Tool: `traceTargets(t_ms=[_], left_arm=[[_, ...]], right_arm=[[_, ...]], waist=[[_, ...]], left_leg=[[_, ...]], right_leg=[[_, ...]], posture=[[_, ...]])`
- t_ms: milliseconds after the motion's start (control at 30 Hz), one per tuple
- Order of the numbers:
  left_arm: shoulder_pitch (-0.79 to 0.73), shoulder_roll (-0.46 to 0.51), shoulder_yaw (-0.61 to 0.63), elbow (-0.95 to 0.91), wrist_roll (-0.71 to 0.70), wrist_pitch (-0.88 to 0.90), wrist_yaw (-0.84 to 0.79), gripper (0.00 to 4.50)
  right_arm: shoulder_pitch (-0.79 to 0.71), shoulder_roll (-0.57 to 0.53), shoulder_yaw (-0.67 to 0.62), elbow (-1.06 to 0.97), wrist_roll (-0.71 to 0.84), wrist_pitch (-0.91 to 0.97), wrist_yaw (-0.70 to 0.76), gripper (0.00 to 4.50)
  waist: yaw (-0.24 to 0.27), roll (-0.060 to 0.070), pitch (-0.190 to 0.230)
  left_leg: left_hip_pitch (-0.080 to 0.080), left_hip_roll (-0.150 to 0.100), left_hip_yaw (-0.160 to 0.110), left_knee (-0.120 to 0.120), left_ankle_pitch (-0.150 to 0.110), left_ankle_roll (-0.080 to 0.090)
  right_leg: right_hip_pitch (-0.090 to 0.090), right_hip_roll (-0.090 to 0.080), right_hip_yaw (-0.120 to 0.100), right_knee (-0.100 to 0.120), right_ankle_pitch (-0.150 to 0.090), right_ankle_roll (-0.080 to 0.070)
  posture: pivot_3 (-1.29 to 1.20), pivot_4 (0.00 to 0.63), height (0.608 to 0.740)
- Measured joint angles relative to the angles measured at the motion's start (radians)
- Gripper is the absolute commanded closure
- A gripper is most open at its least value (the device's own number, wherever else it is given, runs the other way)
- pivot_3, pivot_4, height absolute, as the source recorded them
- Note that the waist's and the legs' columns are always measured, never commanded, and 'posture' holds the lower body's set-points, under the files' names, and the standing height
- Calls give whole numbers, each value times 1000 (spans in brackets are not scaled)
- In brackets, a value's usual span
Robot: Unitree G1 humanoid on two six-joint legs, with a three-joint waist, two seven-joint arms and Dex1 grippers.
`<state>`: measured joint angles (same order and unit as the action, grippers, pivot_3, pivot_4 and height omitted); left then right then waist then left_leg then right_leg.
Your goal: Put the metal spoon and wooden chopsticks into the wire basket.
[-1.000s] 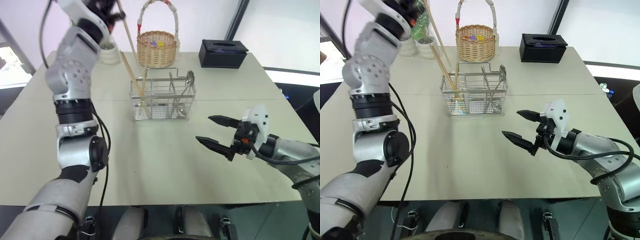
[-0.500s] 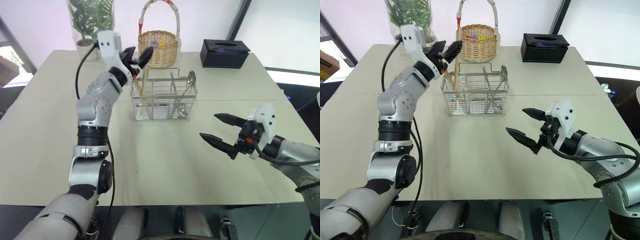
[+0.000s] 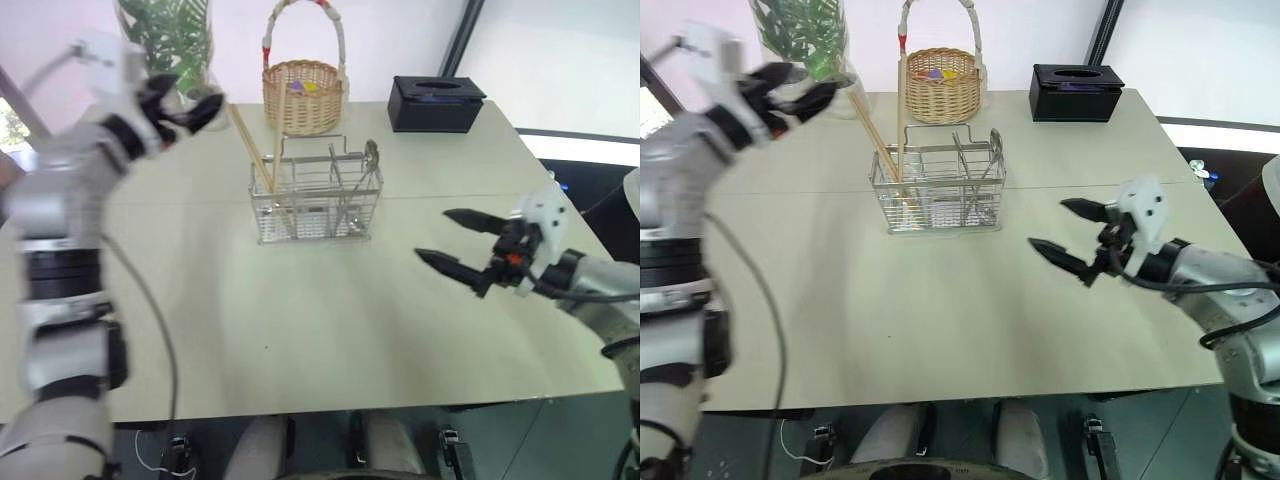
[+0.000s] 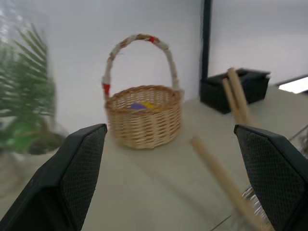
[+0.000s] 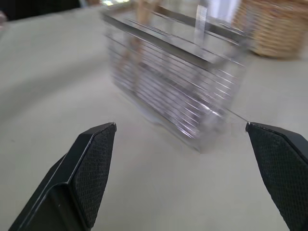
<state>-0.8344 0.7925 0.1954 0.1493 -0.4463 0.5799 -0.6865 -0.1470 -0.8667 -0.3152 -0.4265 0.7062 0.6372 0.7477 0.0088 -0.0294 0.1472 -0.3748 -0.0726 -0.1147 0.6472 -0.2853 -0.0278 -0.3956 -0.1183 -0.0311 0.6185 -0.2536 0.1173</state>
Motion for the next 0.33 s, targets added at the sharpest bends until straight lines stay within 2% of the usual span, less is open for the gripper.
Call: traceTargets(t_ms=[100, 167, 333], left_arm=[[133, 129, -11, -55, 1, -18, -170, 29], [209, 171, -9, -69, 1, -24, -234, 29], [334, 208, 41, -190, -26, -17, -292, 29]], right_arm=[[-20, -26, -14, 54, -20, -32, 49, 0], [-24, -35, -21, 78, -27, -42, 71, 0], [-36, -39, -19, 100, -37, -50, 100, 0]], waist=[[5, 3, 0], [8, 3, 1], [7, 3, 1]], left_leg=[[-1, 0, -1, 0, -1, 1], [-1, 0, -3, 1, -1, 1], [-1, 0, -3, 1, -1, 1]], right_leg=[[1, -1, 0, -1, 0, 0], [2, -2, 0, -3, -1, -2], [3, -3, 0, -4, -2, -4]], posture=[[0, 150, 663], [0, 150, 663], [0, 150, 663]])
